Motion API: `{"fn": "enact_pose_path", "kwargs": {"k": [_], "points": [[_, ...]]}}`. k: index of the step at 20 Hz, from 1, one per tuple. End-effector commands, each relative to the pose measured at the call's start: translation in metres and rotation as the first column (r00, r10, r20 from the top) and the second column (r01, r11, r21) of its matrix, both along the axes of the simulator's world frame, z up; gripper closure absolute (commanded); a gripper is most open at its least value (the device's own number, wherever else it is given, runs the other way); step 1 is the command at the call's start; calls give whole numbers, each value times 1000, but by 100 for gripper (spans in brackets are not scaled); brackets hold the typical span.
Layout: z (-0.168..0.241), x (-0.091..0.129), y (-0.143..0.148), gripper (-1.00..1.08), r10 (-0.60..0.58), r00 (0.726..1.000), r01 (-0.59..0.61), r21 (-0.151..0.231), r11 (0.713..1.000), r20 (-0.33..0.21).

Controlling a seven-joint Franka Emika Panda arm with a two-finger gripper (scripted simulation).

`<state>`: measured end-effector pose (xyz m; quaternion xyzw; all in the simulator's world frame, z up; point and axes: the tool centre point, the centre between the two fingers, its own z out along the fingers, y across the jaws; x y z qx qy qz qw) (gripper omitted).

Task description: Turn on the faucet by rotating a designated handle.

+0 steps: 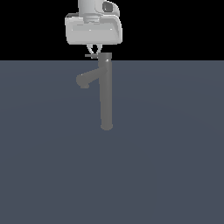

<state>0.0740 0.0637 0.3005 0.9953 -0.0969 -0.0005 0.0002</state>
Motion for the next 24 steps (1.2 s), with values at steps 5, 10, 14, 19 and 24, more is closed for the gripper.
{"fn": "enact_pose_path", "kwargs": {"k": [5,10,14,19,24], "points": [[0,-16,9,108,0,1000,0,0,1000,0],[0,-31,16,108,0,1000,0,0,1000,1],[0,-40,21,108,0,1000,0,0,1000,1],[0,-44,11,108,-8,1000,8,0,1000,9],[0,-59,10,108,-5,1000,5,0,1000,6]]}}
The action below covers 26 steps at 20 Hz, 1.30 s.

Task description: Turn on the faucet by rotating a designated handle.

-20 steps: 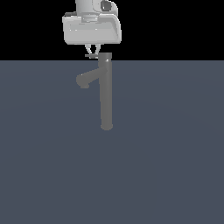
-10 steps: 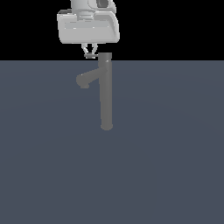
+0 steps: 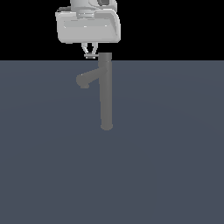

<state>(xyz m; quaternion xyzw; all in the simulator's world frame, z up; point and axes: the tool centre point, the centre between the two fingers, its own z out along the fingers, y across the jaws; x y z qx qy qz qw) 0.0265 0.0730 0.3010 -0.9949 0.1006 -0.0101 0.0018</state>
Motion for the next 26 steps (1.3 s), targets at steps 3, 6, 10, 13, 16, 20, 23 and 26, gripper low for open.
{"fn": "enact_pose_path", "kwargs": {"k": [3,6,10,13,16,20,23,26], "points": [[0,-21,-1,108,4,1000,-4,-2,1000,-17],[0,-31,-2,108,6,1000,-6,-2,1000,-19],[-1,-25,-9,108,-5,1000,5,-1,1000,-3],[-1,-34,-18,108,-2,1000,2,-1,1000,-7],[-1,-42,-27,108,1,1000,-1,-1,1000,-11],[0,-54,-39,108,5,1000,-5,-1,1000,-17],[0,-60,-45,108,7,1000,-7,-1,1000,-20],[0,-51,-41,108,27,1000,-27,1,1000,-11]]}}
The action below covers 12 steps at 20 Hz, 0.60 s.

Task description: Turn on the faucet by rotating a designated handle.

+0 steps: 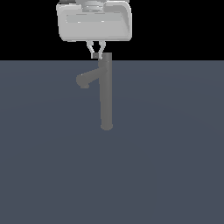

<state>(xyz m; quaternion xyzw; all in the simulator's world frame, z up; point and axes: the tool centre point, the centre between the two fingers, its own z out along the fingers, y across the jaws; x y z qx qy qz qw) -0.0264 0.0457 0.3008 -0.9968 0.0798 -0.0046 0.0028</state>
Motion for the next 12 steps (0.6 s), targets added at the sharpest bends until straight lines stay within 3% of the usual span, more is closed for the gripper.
{"fn": "enact_pose_path", "kwargs": {"k": [1,7,8,9,12], "points": [[0,3,-21,108,-17,1000,17,-2,1000,-2],[0,8,-65,108,-34,999,34,-5,999,-10],[0,8,-65,108,-34,999,34,-5,999,-10],[0,1,-23,108,26,999,-26,4,1000,-20],[0,10,-34,108,15,1000,-15,2,1000,-19]]}}
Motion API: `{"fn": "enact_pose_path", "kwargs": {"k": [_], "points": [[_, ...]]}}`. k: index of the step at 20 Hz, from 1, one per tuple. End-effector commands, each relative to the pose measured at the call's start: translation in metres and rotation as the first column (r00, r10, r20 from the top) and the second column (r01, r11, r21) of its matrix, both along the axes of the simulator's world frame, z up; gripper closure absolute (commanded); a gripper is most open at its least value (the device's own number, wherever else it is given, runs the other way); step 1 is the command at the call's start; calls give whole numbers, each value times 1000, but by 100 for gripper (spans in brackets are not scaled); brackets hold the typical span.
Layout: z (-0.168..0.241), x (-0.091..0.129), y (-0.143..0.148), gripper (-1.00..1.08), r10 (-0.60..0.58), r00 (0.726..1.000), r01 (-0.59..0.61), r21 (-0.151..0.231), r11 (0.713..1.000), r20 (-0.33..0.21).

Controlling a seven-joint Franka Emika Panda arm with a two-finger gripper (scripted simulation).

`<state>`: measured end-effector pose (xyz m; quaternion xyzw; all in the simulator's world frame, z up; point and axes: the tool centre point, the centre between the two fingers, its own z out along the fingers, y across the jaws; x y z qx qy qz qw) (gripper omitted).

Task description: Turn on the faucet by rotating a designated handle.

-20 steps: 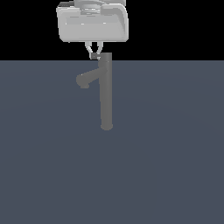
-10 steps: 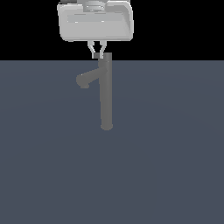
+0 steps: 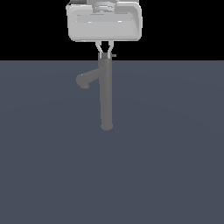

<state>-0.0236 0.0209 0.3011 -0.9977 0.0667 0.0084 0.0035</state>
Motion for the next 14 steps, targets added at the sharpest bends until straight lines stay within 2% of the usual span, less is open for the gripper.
{"fn": "enact_pose_path", "kwargs": {"k": [1,14], "points": [[0,11,-13,108,-15,1000,15,-2,1000,8],[0,47,-56,108,-57,998,57,-8,998,16]]}}
